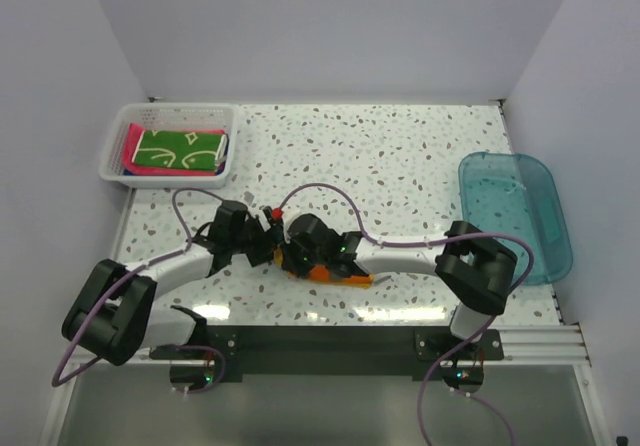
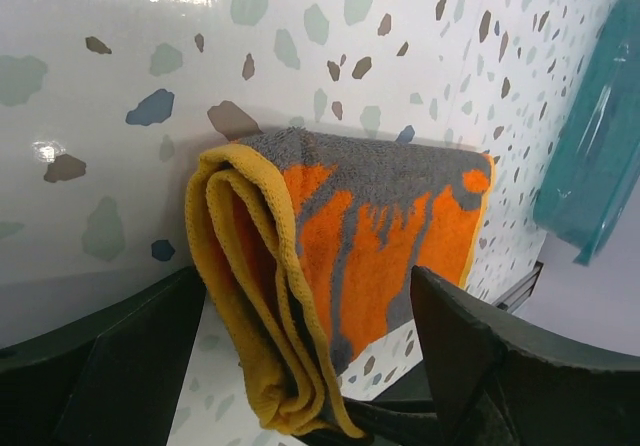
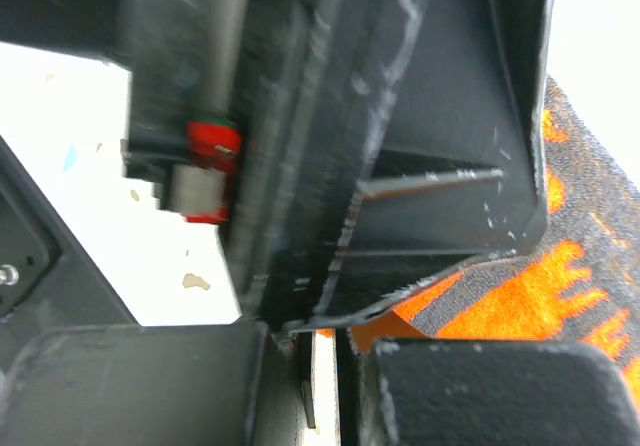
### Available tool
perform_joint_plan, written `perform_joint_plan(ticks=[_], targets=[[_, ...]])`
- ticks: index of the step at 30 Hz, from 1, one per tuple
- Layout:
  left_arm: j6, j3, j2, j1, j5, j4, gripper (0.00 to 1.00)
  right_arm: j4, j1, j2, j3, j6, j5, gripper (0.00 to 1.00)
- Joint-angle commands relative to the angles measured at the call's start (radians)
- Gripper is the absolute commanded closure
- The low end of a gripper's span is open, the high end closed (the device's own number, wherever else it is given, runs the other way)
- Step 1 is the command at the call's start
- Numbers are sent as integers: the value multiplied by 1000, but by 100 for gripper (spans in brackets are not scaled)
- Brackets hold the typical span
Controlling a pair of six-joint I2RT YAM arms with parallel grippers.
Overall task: Fold and stack the towels
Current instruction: Neatly place the folded towel into the bin
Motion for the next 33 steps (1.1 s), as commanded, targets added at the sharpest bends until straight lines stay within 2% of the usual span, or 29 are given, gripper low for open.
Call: perform_joint_plan(ticks=[1, 7, 10, 11, 12, 13, 14, 15, 16, 17, 19, 20, 22, 23, 29, 32, 33], targets=[[-22, -52, 36, -18, -76, 12, 11, 71, -4, -52, -6, 12, -3, 100], [-17, -40, 74, -28, -77, 44, 33, 82, -3, -52, -19, 12, -5, 100], [-2, -29, 70, -31, -83, 33, 53, 77, -3, -52, -20, 9, 1, 100], [3, -22, 59, -32, -88, 27, 66, 76, -4, -53, -22, 9, 7, 100], [12, -14, 51, -32, -89, 7, 72, 76, -4, -53, -23, 7, 11, 100], [29, 4, 40, -32, -97, -4, 88, 73, -6, -57, -23, 9, 15, 99], [53, 15, 36, -30, -97, -20, 96, 70, -7, -57, -23, 6, 24, 94], [67, 27, 33, -30, -97, -33, 100, 65, -9, -57, -23, 7, 30, 89], [81, 52, 31, -30, -103, -45, 100, 59, -10, -60, -23, 6, 35, 83], [95, 67, 30, -30, -111, -60, 100, 56, -13, -66, -26, 6, 38, 67], [144, 118, 31, -28, -144, -128, 100, 39, -24, -78, -29, 6, 47, 51], [162, 142, 34, -28, -161, -151, 100, 28, -27, -98, -32, 1, 57, 39], [237, 237, 59, -12, -213, -236, 100, -17, -39, -125, -32, -3, 86, 32], [263, 272, 69, 1, -227, -295, 100, -44, -46, -153, -32, -13, 99, 24], [469, 575, 184, 180, -284, -450, 100, -214, -89, -274, -60, -59, 208, 1], [589, 772, 282, 266, -316, -557, 100, -301, -96, -319, -83, -83, 254, 1], [636, 881, 312, 298, -318, -621, 100, -314, -98, -329, -95, -88, 259, 1]])
